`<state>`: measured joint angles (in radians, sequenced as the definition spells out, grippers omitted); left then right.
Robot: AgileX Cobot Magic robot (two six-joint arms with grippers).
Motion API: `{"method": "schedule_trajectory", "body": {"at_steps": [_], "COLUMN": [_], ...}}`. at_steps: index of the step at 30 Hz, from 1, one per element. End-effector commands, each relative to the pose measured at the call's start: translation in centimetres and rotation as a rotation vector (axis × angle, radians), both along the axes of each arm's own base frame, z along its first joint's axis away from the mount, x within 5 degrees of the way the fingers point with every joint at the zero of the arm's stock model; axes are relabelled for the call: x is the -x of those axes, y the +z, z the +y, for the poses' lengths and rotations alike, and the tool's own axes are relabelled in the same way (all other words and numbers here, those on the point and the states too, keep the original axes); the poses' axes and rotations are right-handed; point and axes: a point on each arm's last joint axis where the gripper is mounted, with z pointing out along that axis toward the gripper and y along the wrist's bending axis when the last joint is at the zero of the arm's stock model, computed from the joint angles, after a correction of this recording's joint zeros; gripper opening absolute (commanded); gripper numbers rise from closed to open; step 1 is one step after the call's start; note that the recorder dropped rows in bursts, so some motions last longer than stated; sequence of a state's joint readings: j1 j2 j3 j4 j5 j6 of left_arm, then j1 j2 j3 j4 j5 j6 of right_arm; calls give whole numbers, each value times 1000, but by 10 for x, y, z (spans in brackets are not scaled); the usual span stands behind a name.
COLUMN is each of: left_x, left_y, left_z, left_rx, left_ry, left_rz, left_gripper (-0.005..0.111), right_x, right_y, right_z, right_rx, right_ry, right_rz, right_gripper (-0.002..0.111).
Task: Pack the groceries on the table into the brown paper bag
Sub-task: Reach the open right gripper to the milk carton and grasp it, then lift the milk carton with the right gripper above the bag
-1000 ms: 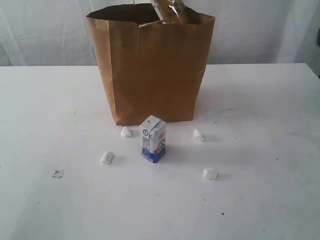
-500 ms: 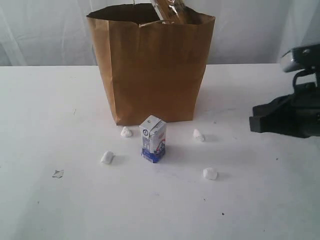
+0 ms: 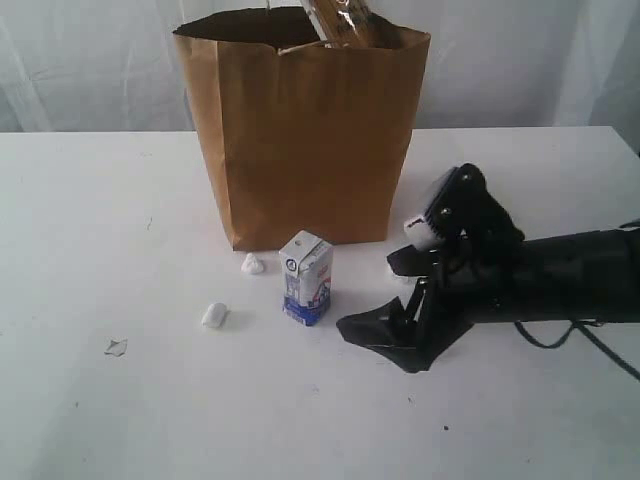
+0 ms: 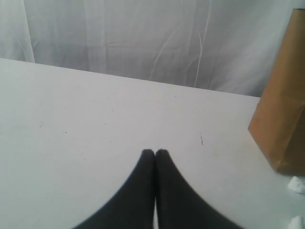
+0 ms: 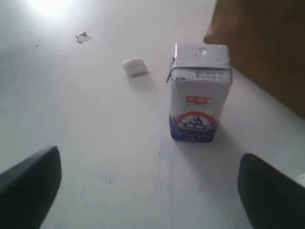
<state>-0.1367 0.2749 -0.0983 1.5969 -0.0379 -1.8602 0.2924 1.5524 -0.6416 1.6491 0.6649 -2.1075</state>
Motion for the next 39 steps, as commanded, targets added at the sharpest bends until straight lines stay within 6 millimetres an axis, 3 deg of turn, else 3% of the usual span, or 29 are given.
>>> {"method": "schedule_trajectory", "body": {"at_steps": [1,9,14,17,21,24,26,33,39], "left_x": [0,0,0,0,0,0,0,0,0], "left_y": [2,2,2,2,2,2,2,2,2], "left_z": [-1,-1,-1,-1,-1,-1,-1,-1,-1], "left_rx": [-17,-17,-17,-17,-17,-17,-17,-17,-19], "left_ry": [-13,-13,-13,-13,-13,-13,-13,-13,-13], "left_rz": [-4,-4,-4,-4,-4,-4,-4,-4,-4], "left_gripper": [0,0,0,0,0,0,0,0,0], "right_x": [-11,-62,-75,-85,-90,-88,-87,-81,-81], "right_y": [-3,-11,-21,-33,-35,-29,-28,-22,-3], "right_z": [20,44,55,55,56,61,62,67,62], "right_rx": [-11,26,-24,27,37,-20,-43,-114,-130], "right_ry": [52,-34,20,-22,-31,17,38,102,-11], "right_rz": [-14,-42,-18,-12,-15,-16,-13,-4,56], "right_gripper": [93,93,92,85,65,33,23,1,0]}}
